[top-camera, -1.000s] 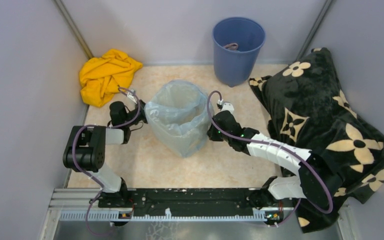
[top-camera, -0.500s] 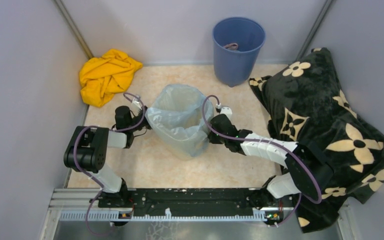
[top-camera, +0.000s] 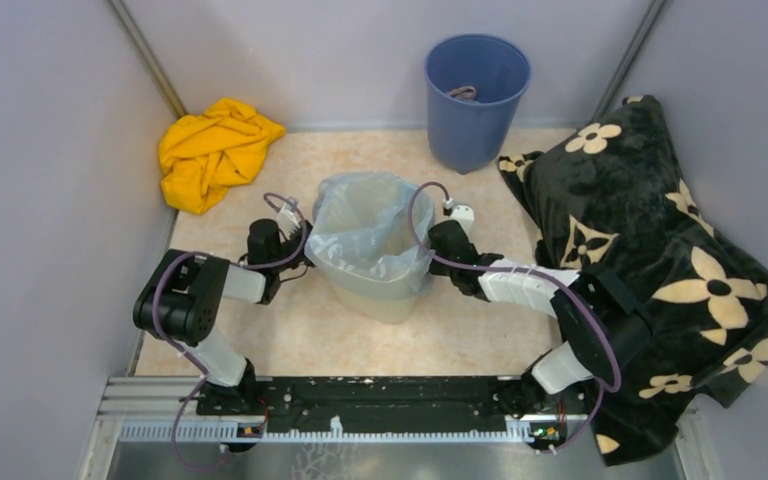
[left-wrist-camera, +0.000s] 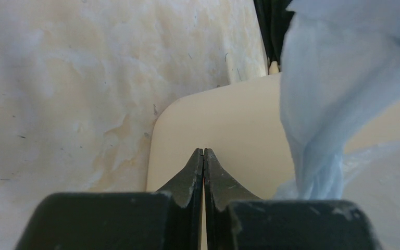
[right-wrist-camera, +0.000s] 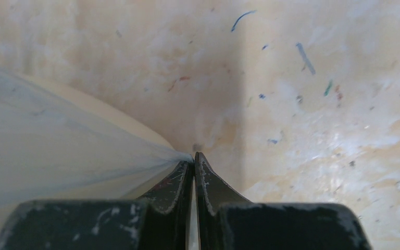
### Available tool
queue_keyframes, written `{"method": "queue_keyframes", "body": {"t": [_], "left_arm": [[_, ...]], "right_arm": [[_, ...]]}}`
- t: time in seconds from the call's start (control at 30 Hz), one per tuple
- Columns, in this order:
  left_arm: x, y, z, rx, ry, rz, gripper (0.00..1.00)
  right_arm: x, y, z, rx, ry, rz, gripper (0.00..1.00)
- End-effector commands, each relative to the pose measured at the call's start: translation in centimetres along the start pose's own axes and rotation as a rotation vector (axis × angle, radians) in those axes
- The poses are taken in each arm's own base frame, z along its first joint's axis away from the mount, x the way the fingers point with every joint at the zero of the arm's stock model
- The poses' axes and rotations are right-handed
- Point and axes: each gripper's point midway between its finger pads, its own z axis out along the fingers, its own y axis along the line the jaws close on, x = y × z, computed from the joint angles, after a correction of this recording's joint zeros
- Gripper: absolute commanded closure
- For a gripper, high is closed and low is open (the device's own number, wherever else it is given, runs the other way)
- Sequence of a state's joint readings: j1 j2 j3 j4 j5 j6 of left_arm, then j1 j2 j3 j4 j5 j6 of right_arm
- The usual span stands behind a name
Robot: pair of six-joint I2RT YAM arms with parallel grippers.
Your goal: Put the trash bags into the trash bin
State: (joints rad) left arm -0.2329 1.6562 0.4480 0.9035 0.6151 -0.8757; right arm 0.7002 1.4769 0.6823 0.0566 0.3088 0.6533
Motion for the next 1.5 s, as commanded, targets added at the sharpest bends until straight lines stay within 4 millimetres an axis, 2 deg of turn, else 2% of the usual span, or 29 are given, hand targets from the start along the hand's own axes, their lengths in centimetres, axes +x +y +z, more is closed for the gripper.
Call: {"method": "queue_keyframes", "body": {"t": [0.0,0.27,0.37,0.43,0.47,0.57,0.63,0.7,0.83,1.13,1.23,1.33,1.4,1.47], "left_arm": [[4.4,-1.3,0.5,0.063,0.142,0.003,0.95],[5.2,-1.0,1.1,0.062,0.160,-0.015,0.95],[5.4,-1.2,0.5,0.057,0.166,-0.012,0.95],[5.6,-1.0,-0.1,0.021,0.179,-0.010,0.95],[5.7,-0.9,-0.5,-0.005,0.179,-0.005,0.94],[5.7,-0.1,-1.9,-0.113,0.175,0.008,0.80],[4.9,-0.2,-2.8,-0.171,0.141,0.030,0.69],[3.9,0.0,-3.4,-0.242,0.112,0.042,0.63],[2.9,0.6,-4.7,-0.345,0.081,0.062,0.55],[3.9,3.2,-7.5,-0.475,0.067,0.049,0.55],[4.0,3.8,-8.5,-0.518,0.061,0.038,0.58],[3.0,3.2,-9.7,-0.533,-0.005,0.051,0.60],[1.5,2.2,-10.8,-0.547,-0.081,0.077,0.59],[0.1,1.4,-12.0,-0.569,-0.158,0.094,0.46]], "right_arm": [[-3.2,-0.1,1.3,0.003,-0.070,-0.012,0.96],[-6.4,-1.4,2.4,0.038,-0.126,-0.024,0.93],[-7.3,-1.7,2.1,0.011,-0.131,0.002,0.89],[-8.2,-1.7,1.2,0.001,-0.145,0.010,0.80],[-8.3,-1.7,0.7,-0.001,-0.144,0.008,0.77],[-9.2,-1.9,-0.7,-0.008,-0.157,0.012,0.73],[-9.7,-1.8,-1.6,-0.016,-0.164,0.013,0.69],[-10.4,-1.5,-2.3,-0.027,-0.172,0.013,0.65],[-10.3,-1.5,-3.2,-0.034,-0.150,0.007,0.60],[-10.2,-1.1,-3.9,-0.069,-0.130,0.009,0.59],[-9.9,-1.0,-3.9,-0.080,-0.121,0.013,0.59],[-9.7,-1.1,-4.1,-0.082,-0.115,0.013,0.59],[-9.6,-1.1,-4.1,-0.088,-0.108,0.013,0.58],[-9.5,-1.1,-4.3,-0.093,-0.103,0.014,0.59]]}}
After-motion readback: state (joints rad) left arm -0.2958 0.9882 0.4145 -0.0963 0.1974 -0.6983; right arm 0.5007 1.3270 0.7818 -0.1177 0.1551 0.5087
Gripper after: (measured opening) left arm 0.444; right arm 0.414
